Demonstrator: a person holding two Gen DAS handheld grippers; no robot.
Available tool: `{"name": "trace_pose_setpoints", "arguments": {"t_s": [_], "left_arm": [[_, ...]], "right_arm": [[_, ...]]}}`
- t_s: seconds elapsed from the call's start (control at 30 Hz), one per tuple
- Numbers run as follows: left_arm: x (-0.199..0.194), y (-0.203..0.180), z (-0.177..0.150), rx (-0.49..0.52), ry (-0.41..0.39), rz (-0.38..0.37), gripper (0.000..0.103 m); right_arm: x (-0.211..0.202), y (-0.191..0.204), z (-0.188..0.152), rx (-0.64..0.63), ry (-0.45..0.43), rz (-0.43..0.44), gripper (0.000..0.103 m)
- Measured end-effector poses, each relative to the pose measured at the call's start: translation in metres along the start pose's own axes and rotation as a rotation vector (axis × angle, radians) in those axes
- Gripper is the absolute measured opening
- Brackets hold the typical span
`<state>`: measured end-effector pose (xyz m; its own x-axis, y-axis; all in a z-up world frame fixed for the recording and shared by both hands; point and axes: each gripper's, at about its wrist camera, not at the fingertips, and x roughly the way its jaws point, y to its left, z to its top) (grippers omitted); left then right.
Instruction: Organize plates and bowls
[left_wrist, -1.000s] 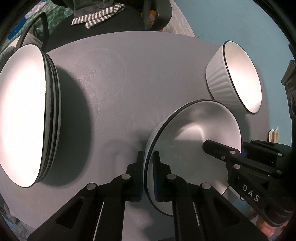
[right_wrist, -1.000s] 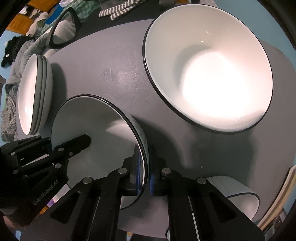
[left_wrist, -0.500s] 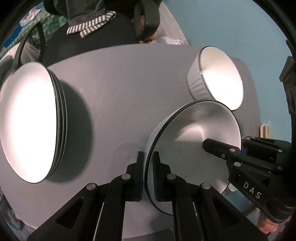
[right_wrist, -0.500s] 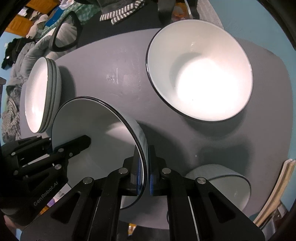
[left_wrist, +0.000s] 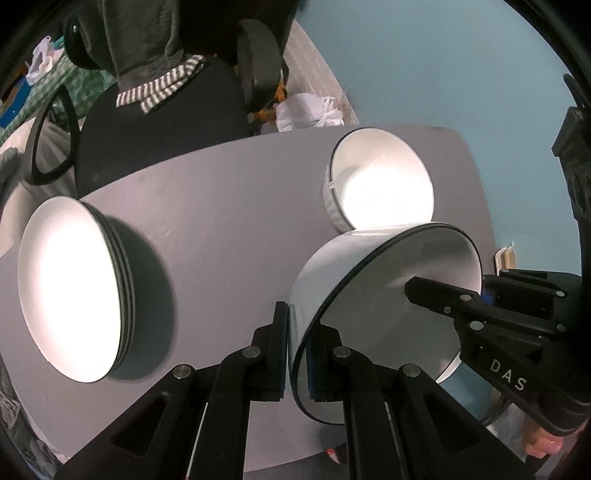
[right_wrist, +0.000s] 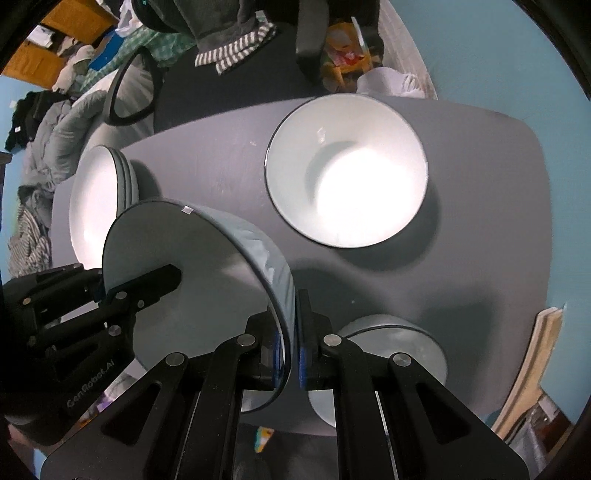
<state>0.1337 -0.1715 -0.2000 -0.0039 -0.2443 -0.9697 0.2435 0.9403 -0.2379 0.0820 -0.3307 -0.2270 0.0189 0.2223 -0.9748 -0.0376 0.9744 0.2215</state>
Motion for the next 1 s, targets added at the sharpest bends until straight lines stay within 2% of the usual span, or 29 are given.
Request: {"name": "trace_pose_setpoints", "arguments": {"t_s": [0.43, 0.77, 1.0], "left_arm": [[-0.001, -0.023, 0.026, 0.026, -0.012, -0.004, 0.008], [0.012, -0.035, 0.063, 0.042, -0.009, 0.008, 0.008], [0.024, -0.04, 0.072, 0.047, 0.011, 0.035, 0.008]], "right_arm": [[-0.018, -0.027, 0.011, 0.037, -0.018, -0.029, 0.007], [-0.023, -0.052, 0.043, 0.06, -0.015, -0.045, 0.007], [-0.012, -0.059, 0.06, 0.058, 0.016, -0.064, 0.007]]}}
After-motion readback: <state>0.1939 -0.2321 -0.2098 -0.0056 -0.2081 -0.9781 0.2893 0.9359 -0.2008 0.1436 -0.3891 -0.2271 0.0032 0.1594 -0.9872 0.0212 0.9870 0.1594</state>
